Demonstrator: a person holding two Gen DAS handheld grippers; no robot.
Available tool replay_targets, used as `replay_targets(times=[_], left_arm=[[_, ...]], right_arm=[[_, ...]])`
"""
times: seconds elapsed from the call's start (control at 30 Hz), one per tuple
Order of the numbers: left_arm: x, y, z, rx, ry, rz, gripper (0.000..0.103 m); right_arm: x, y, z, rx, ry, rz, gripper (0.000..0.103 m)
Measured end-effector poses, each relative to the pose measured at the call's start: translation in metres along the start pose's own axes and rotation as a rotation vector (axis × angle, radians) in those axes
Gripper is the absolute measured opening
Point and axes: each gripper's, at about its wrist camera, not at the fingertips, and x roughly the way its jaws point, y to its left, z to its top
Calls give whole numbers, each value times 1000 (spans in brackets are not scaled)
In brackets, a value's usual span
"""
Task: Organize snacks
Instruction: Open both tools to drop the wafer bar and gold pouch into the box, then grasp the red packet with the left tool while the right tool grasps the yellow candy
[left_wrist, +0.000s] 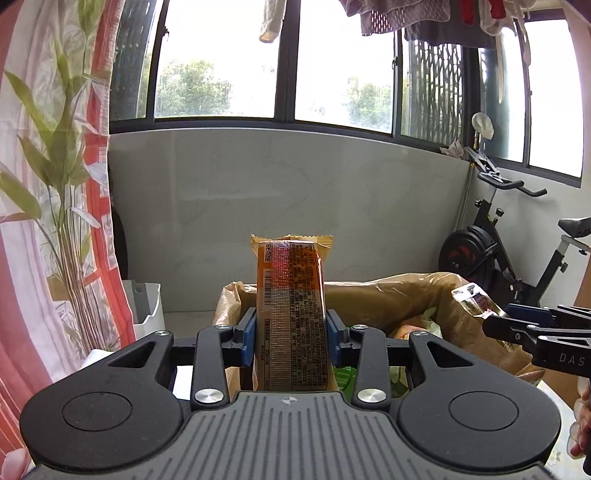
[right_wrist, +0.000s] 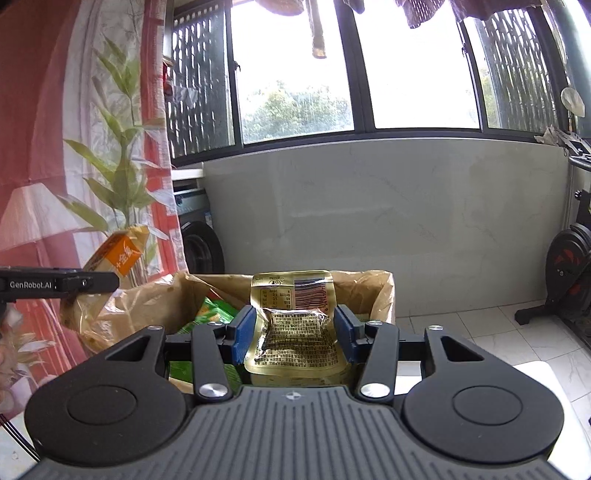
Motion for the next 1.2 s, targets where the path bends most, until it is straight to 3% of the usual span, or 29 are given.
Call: replay_targets(times=[0.2, 0.27, 0.57, 0.8, 0.93, 1.2], left_arm=[[25, -3, -8, -9, 50, -7, 43], [21, -2, -11, -17, 47, 2, 53], [-21, 21, -21, -39, 36, -34, 54], [-61, 23, -47, -74, 39, -89, 56], [-71, 17, -70, -87, 61, -111, 56], [-58, 3, -118, -91, 172, -114, 56]], right_arm=[[2, -6, -9, -6, 41, -42, 60], [-3, -8, -10, -4, 41, -45, 68], [-52, -21, -19, 60, -20, 19, 68], [-92, -21, -48, 51, -24, 51, 68], [-105, -23, -78, 85, 45, 53, 68], [-101, -26, -141, 198, 293, 28, 68]])
